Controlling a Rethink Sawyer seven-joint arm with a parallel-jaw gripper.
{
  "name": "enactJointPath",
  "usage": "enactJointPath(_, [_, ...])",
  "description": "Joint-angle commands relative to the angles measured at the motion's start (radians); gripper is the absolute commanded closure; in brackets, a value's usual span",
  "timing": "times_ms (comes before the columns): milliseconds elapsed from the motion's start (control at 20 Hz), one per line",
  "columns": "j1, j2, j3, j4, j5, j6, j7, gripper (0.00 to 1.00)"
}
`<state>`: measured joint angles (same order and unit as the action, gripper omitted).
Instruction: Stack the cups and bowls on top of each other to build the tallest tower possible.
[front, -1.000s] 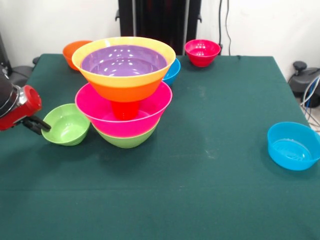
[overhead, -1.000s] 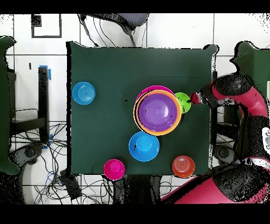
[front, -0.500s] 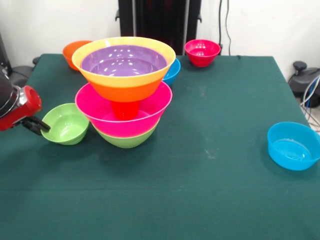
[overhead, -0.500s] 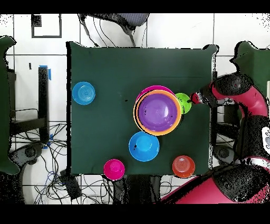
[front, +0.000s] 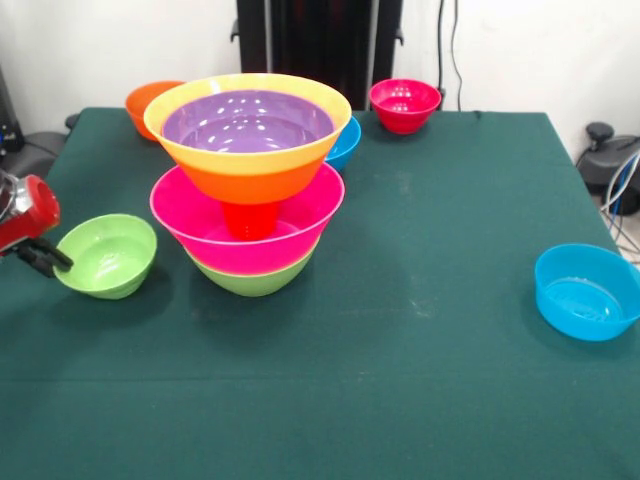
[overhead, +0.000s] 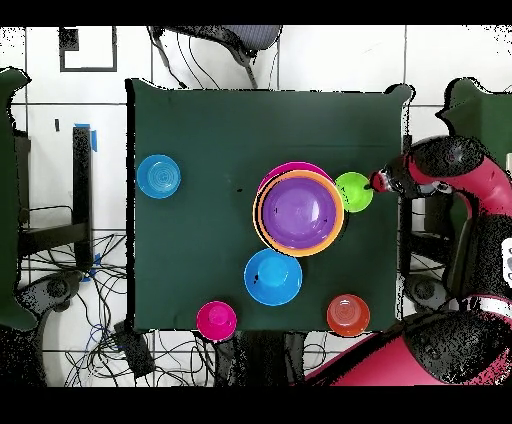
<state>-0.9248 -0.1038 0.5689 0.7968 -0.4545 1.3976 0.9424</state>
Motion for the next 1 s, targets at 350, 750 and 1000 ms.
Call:
enactJointPath(350, [0.051,-0.04,0.059,-0.147,-0.102,0.081,-0.453,1.0])
enactJointPath(750, [0.064,-0.101,0.033,-0.146,-0.075,0.148,-0.43,1.0])
enactJointPath(1000, [0.06,-0.186,0.005,-0.067,-0.048,0.144,-0.354,1.0])
